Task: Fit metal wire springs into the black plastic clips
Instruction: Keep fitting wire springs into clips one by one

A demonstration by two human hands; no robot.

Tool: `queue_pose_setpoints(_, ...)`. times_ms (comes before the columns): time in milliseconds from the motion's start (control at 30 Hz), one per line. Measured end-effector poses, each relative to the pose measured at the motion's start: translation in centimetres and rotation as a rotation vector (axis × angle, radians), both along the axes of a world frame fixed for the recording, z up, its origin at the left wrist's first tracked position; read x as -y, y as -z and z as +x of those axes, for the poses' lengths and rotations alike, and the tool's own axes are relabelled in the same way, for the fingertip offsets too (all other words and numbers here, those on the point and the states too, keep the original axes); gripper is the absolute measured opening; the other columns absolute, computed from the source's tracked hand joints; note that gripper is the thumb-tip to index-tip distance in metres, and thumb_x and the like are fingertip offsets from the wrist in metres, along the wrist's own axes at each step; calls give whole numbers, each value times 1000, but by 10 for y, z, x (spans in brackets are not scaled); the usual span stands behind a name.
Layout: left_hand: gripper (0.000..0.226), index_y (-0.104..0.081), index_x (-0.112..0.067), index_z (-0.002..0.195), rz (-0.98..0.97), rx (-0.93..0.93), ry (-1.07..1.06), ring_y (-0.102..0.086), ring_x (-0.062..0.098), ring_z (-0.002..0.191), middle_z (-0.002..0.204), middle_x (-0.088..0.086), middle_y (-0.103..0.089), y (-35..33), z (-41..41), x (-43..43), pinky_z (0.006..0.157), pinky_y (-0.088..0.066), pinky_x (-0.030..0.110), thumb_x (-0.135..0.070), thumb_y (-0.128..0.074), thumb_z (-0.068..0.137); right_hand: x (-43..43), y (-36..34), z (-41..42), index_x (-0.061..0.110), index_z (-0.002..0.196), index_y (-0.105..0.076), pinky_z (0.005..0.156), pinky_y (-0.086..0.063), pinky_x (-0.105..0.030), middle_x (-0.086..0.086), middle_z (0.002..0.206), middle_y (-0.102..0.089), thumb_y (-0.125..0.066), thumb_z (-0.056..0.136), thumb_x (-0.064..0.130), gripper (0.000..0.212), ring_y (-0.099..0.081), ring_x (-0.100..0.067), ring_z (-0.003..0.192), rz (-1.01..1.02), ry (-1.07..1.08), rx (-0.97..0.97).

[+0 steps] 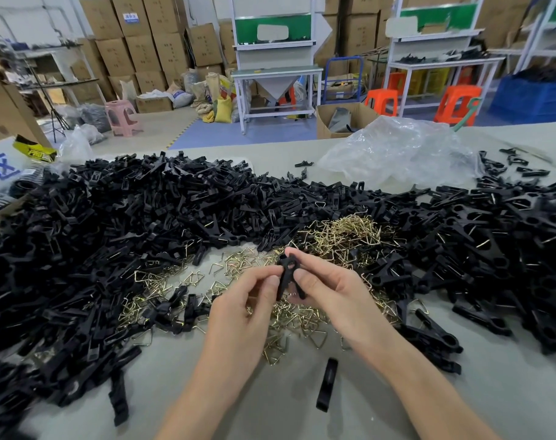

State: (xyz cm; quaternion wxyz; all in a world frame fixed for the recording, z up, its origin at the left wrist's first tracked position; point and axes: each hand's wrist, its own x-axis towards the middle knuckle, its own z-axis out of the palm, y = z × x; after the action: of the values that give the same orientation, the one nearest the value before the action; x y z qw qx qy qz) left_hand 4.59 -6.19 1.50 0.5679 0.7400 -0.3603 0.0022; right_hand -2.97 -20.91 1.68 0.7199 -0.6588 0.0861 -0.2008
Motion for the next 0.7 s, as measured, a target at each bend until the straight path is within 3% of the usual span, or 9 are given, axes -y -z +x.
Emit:
queue_pose_setpoints(100, 14, -67, -40, 98, 31, 67, -12, -67, 4, 85, 89, -21, -70, 1, 2, 0, 68, -49, 15, -42, -54, 93, -2, 0, -1, 34, 129, -68, 83, -58, -23, 6, 114, -76, -54, 104, 13, 35, -72, -13, 102, 9, -50, -24)
queue_pose_setpoints(233, 12, -65, -40, 97, 79, 152, -7, -65, 3, 82, 87, -21, -68, 3, 4, -1, 69, -44, 8, -42, -53, 95, -2, 0, -1, 28, 130, -69, 84, -60, -30, -10, 104, -76, -52, 105, 13, 34, -71, -20, 93, 65, -93, -21)
queue_pose_setpoints(333, 12, -58, -48, 103, 120, 184, -8, -65, 1, 83, 89, -24, -68, 5, 5, -2, 69, -43, 9, -50, -52, 92, 2, 0, -1, 26, 127, -71, 78, -59, -27, -18, 97, -73, -54, 104, 12, 32, -69, -17, 82, 60, -94, -24)
queue_pose_setpoints(467, 33, -42, -69, 113, 135, 162, 2, -63, -1, 84, 95, -26, -65, 4, 8, -2, 70, -43, 8, -59, -52, 84, 7, 3, -1, 28, 123, -73, 74, -56, -22, -4, 86, -73, -55, 104, 12, 32, -68, -14, 76, 11, -123, -67)
queue_pose_setpoints(567, 35, -49, -64, 123, 189, 191, 53, -62, 1, 91, 100, -24, -62, 4, 11, -5, 76, -45, 11, -52, -54, 90, 11, 2, -2, 34, 127, -70, 72, -54, -22, 0, 83, -69, -58, 102, 14, 35, -64, -15, 76, -41, -168, -96)
queue_pose_setpoints(700, 34, -55, -51, 126, 250, 223, 143, -59, 2, 106, 111, -26, -60, 3, 11, -6, 83, -43, 11, -53, -49, 93, 18, 1, -6, 27, 137, -59, 66, -52, -23, 1, 81, -68, -61, 100, 13, 40, -61, -16, 72, -77, -191, -135)
